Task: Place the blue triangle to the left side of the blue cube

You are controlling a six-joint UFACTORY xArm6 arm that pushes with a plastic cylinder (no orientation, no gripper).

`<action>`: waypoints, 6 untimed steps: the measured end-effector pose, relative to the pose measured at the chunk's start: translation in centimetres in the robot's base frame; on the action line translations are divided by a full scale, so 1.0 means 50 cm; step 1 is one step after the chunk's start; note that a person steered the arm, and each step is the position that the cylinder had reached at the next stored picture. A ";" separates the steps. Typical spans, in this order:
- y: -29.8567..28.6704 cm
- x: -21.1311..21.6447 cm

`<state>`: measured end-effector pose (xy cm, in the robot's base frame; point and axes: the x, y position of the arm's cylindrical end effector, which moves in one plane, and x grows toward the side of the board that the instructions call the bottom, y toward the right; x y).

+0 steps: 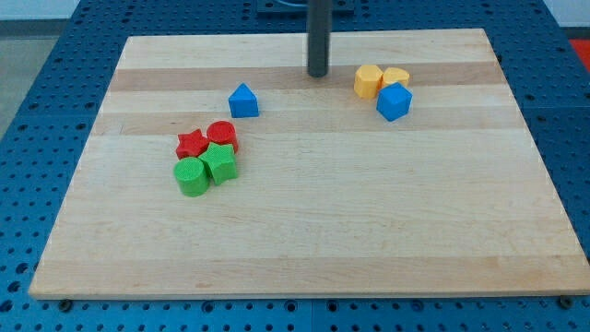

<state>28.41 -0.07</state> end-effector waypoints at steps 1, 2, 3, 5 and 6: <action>-0.102 0.000; -0.202 0.000; -0.236 0.042; -0.226 0.123; -0.180 0.131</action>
<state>34.97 -9.05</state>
